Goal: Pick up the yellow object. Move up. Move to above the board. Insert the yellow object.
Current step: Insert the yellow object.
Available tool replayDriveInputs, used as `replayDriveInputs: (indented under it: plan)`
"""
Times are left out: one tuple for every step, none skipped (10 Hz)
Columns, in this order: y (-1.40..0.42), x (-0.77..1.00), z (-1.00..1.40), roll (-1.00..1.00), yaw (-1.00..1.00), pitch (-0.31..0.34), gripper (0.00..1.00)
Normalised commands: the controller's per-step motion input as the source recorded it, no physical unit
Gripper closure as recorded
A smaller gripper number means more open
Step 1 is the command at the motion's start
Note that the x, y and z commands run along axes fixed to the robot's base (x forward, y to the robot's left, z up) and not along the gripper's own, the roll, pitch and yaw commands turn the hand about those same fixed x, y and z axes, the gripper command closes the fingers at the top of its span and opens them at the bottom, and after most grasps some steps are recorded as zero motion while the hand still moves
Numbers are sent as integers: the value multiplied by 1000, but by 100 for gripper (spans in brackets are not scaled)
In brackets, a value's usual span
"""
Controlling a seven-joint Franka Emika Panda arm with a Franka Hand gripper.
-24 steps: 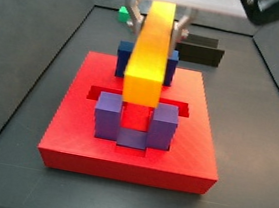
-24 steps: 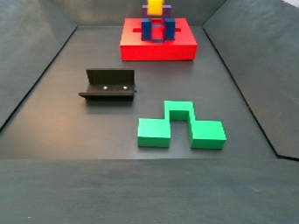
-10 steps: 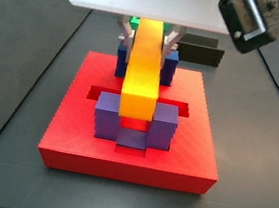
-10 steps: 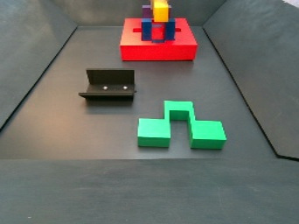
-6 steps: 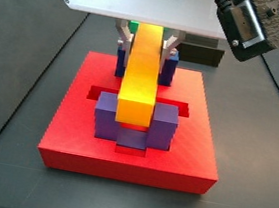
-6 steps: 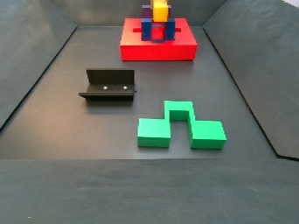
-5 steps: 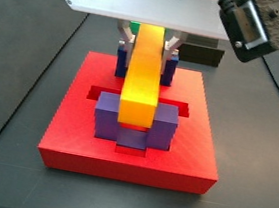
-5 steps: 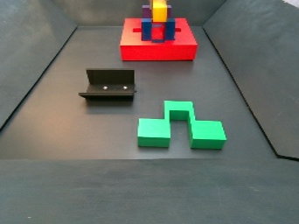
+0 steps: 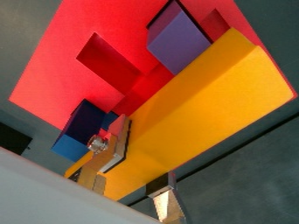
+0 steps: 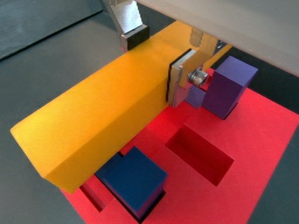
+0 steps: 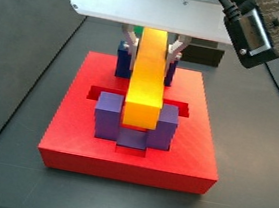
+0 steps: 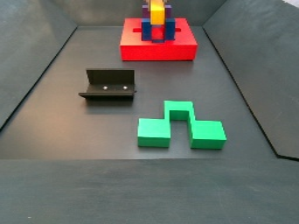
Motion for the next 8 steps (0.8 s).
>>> replayDriveInputs:
  plan:
    - [26,-306,0,44,-106,0,100]
    - [17,-291,0,0,-94,0,100]
    - [0,-86,0,4,0,0,100]
    - [0,0,0,14,0,0,100]
    - [-34,37,0,46,0,0,100]
    - [-74,160,0,93,0,39,100]
    - [-71,171,0,116,-29,46,100]
    - [-74,157,-69,136,-31,40,100]
